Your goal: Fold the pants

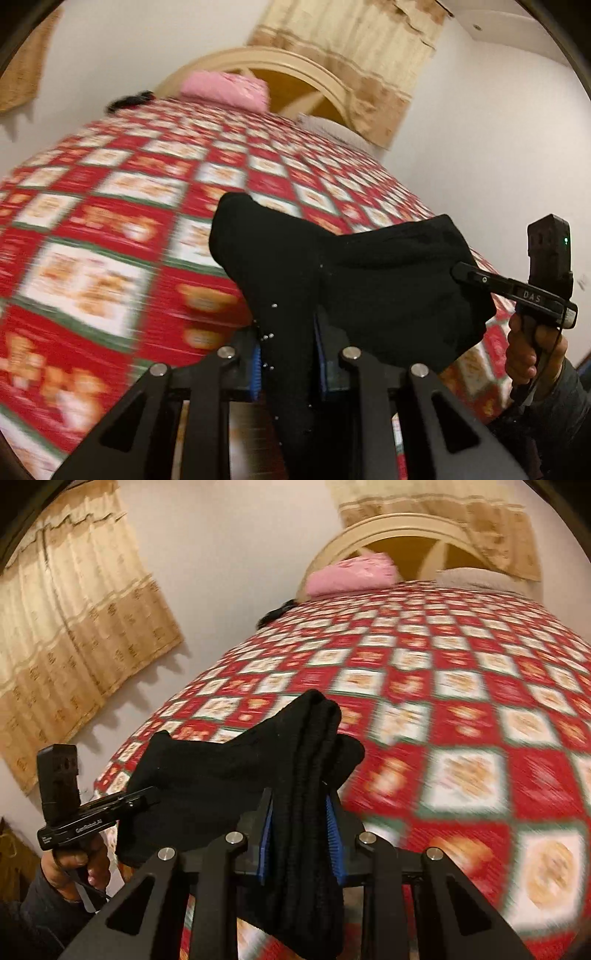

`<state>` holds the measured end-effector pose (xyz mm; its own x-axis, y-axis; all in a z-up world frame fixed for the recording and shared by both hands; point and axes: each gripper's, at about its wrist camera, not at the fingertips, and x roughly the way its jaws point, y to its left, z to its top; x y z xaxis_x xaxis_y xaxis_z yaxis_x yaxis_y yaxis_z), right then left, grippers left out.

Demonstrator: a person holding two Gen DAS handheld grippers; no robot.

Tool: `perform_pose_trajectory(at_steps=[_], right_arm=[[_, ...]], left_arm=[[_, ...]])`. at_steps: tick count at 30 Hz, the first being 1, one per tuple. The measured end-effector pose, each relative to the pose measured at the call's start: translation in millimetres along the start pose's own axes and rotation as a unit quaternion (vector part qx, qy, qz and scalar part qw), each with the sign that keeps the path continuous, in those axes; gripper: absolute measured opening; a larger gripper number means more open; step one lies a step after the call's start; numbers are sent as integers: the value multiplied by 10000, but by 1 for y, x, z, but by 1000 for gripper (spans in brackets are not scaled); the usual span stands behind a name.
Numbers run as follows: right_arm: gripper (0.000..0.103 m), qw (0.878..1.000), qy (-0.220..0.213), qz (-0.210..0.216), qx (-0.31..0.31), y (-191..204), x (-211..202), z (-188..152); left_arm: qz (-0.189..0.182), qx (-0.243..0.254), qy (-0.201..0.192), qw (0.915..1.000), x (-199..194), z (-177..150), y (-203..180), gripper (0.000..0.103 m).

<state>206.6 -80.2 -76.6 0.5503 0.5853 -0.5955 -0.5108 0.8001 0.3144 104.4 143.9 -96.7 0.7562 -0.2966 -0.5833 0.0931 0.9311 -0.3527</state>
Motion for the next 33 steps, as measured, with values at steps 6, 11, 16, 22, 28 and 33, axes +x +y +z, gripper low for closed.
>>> perform_pose_trajectory(at_steps=[6,11,16,22,28,33], right_arm=[[27,9980,242,474,-348,48,78,20],[27,9966,542,573,-234,54,123,18],[28,9962,759,413,-87,38,140,12],[34,9967,747,316,-14,28,142,7],[42,9969,740,249,137,22,146,4],[49,9971,729,158,162,20,145,3]], left_arm=[[834,-275,-211,9959,-29,4,60,24],[1141,-423,20,9926,-19,-10,85,24],[1619,-263,140,9864,0,-24,88,53],[2013,-45,35,9795,0,-25,89,75],[2106,-148,-26,9775,-3,-29,93,86],[2063,-267,-60,9781,-4,-32,96,89]])
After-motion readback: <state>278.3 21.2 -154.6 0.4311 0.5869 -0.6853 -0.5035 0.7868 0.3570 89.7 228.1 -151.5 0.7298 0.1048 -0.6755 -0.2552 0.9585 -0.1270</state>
